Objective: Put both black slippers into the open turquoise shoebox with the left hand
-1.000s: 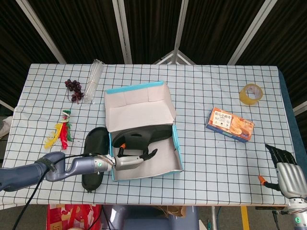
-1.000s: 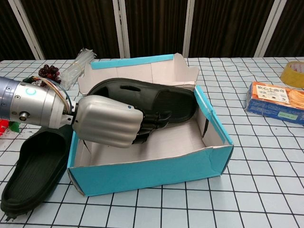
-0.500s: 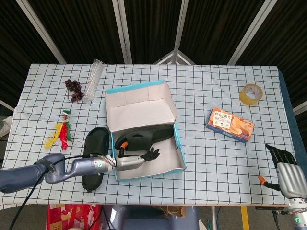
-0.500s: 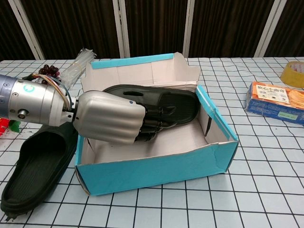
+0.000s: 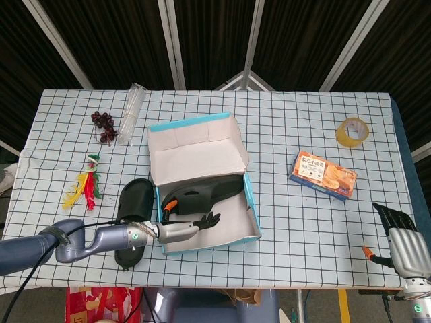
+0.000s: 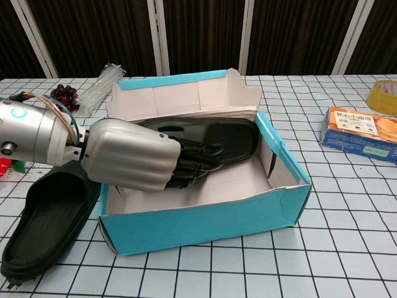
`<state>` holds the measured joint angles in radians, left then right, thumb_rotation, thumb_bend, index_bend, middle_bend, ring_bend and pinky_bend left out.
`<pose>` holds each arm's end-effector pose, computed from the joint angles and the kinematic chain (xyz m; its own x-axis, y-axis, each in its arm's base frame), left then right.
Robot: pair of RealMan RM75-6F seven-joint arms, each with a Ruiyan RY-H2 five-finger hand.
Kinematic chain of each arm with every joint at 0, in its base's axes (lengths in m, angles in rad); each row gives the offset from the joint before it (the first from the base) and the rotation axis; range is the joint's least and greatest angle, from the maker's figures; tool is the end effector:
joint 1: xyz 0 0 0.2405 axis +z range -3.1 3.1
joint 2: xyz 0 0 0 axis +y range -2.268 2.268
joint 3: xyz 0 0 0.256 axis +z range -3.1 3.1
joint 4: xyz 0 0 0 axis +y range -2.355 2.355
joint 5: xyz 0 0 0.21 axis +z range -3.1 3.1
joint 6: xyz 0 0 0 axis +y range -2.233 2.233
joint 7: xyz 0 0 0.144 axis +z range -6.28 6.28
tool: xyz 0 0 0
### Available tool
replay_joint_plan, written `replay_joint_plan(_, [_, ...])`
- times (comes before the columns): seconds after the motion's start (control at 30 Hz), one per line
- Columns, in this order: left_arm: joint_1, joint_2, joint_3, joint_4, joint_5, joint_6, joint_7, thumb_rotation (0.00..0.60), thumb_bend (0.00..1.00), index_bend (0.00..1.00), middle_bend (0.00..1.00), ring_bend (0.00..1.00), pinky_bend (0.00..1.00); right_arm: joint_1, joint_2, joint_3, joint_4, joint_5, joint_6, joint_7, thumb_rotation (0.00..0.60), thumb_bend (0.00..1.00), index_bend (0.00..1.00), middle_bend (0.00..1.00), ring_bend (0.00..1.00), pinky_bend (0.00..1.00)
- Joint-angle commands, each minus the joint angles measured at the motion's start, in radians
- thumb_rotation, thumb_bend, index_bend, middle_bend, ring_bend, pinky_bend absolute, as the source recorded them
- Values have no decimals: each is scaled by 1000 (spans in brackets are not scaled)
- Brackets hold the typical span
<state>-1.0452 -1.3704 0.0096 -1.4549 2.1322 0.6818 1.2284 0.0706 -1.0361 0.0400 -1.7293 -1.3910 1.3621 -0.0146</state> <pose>-0.0894 0.3010 -0.0301 0.2376 -0.9674 -0.0875 -0.8369 -0.1582 -0.5239 -0.3176 -0.1710 0.1621 0.3531 -0.1432 0.9246 -0.9235 0.1052 0.3690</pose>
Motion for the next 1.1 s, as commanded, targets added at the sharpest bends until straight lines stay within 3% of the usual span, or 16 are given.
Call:
replay_joint_plan(0.03, [4, 21, 0, -28, 4, -12, 16, 600, 314, 191, 128, 0, 61, 0, 0, -1, -1, -1, 0, -1, 600, 235, 96, 133, 124, 93])
replay_joint_plan(0.5, [44, 140, -29, -159, -9, -13, 52, 600, 316, 193, 186, 0, 61, -2, -1, -1, -1, 0, 1, -3, 600, 236, 96, 133, 124, 94])
replay_joint_plan(0.8, [158, 200, -24, -245, -55, 215, -97, 600, 316, 217, 220, 5, 62, -2, -2, -2, -4, 1, 0, -8, 600, 235, 96, 133, 124, 94])
replay_joint_plan(1.1, [277, 246, 23, -236, -71, 396, -241, 600, 316, 307, 351, 160, 183, -3, -3, -2, -7, 2, 3, -15, 600, 235, 96, 134, 123, 94])
